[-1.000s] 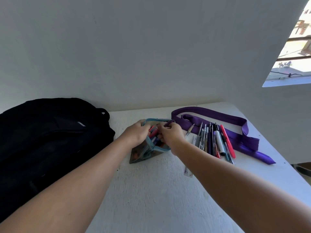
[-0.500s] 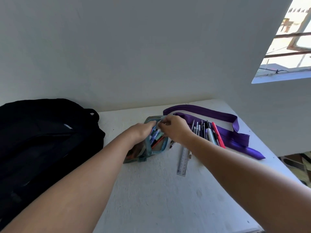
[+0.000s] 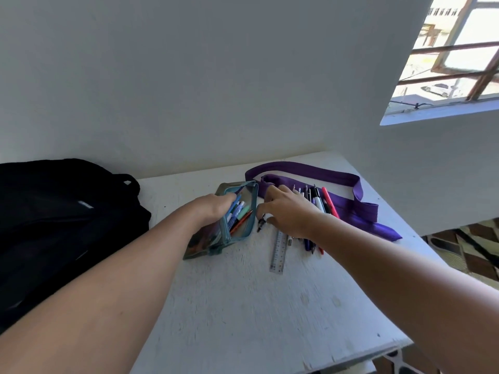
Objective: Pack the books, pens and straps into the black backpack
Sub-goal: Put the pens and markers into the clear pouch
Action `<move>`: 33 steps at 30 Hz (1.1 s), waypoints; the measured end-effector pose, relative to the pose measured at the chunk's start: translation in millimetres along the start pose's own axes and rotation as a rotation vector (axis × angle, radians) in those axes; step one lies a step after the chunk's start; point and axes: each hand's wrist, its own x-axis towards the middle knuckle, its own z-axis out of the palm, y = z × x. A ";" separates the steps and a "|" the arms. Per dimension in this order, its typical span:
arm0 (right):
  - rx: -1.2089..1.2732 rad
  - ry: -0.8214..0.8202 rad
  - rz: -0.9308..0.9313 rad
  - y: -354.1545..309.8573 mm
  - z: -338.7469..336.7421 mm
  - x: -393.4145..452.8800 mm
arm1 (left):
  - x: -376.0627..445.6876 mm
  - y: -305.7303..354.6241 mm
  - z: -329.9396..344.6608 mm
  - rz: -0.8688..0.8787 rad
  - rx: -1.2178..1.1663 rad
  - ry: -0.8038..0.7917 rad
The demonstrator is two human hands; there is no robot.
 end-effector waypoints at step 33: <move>0.251 -0.337 0.310 -44.8 -47.0 -3.7 | 2.8 -6.4 1.5 0.058 -0.022 -0.053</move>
